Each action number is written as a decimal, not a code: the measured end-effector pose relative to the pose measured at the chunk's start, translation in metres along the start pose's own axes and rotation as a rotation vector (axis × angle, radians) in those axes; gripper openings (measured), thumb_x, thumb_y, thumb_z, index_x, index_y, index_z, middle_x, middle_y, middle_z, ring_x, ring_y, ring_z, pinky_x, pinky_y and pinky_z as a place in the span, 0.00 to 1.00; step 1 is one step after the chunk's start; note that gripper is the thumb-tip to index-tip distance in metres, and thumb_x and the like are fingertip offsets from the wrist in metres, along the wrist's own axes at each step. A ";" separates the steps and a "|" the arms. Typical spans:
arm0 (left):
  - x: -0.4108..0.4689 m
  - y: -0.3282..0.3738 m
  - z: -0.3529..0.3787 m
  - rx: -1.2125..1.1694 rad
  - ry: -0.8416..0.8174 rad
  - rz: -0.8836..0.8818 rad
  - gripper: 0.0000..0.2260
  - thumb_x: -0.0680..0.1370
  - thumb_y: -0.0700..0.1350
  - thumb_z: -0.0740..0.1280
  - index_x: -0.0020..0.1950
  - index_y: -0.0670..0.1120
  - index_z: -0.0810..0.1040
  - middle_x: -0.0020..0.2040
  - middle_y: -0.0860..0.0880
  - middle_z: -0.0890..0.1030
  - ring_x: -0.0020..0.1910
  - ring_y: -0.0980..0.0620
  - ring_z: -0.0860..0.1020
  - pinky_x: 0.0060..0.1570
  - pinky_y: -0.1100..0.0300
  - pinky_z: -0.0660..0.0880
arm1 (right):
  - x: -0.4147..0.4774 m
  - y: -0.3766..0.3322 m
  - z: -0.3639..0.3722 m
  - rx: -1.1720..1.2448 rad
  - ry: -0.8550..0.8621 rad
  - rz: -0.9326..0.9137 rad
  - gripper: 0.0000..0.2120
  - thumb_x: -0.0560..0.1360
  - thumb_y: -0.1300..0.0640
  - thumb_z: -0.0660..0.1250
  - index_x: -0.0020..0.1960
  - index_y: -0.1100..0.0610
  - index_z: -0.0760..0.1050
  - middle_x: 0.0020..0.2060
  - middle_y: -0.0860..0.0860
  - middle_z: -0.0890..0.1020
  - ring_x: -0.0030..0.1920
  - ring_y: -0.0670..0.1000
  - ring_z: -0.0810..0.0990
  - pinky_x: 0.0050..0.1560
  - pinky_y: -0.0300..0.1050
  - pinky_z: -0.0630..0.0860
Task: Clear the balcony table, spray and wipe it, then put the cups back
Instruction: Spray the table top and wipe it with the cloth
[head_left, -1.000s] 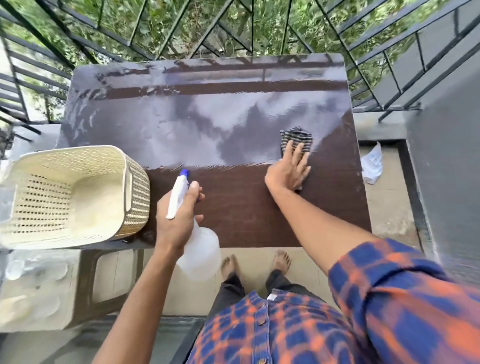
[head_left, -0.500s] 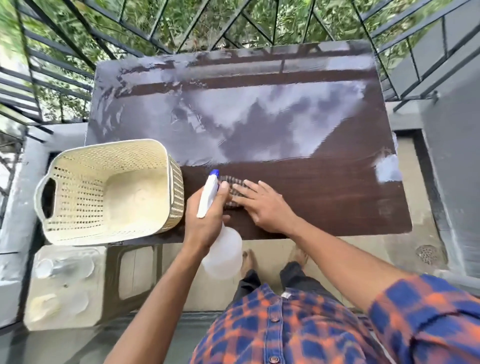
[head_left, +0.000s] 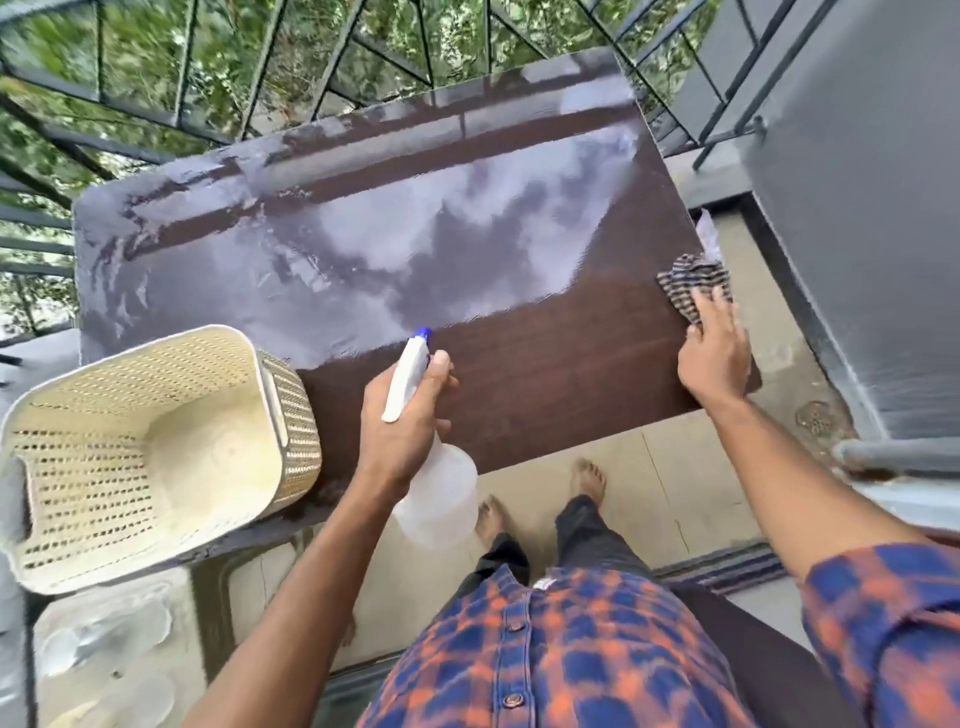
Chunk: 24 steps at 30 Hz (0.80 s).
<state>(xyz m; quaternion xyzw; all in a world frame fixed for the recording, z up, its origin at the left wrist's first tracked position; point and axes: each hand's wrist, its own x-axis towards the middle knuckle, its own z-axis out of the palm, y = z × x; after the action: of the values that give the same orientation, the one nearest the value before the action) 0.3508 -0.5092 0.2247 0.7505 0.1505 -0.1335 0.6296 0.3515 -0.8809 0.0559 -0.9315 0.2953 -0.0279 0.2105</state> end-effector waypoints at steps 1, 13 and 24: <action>0.000 -0.001 0.000 0.000 -0.008 0.002 0.11 0.78 0.55 0.68 0.46 0.49 0.83 0.41 0.52 0.84 0.46 0.56 0.83 0.33 0.60 0.76 | -0.016 0.001 0.001 0.027 0.036 0.070 0.26 0.79 0.64 0.60 0.76 0.52 0.68 0.78 0.54 0.65 0.77 0.60 0.62 0.76 0.54 0.59; -0.013 -0.033 -0.047 -0.055 0.109 -0.063 0.11 0.80 0.53 0.68 0.50 0.46 0.82 0.43 0.49 0.83 0.47 0.54 0.83 0.33 0.61 0.76 | -0.161 -0.166 0.078 -0.007 -0.093 -0.186 0.32 0.75 0.62 0.63 0.78 0.49 0.65 0.78 0.51 0.64 0.78 0.58 0.61 0.75 0.60 0.57; -0.058 -0.068 -0.087 -0.055 0.157 -0.027 0.07 0.80 0.47 0.69 0.46 0.45 0.82 0.40 0.47 0.82 0.37 0.53 0.81 0.31 0.62 0.76 | -0.266 -0.215 0.106 0.043 -0.382 -0.950 0.27 0.75 0.60 0.64 0.72 0.47 0.71 0.73 0.46 0.73 0.74 0.54 0.69 0.74 0.57 0.62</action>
<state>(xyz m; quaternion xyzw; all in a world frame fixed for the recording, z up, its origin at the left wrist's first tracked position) 0.2718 -0.4161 0.2009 0.7389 0.2134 -0.0785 0.6343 0.2667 -0.5328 0.0663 -0.9469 -0.2048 0.0440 0.2440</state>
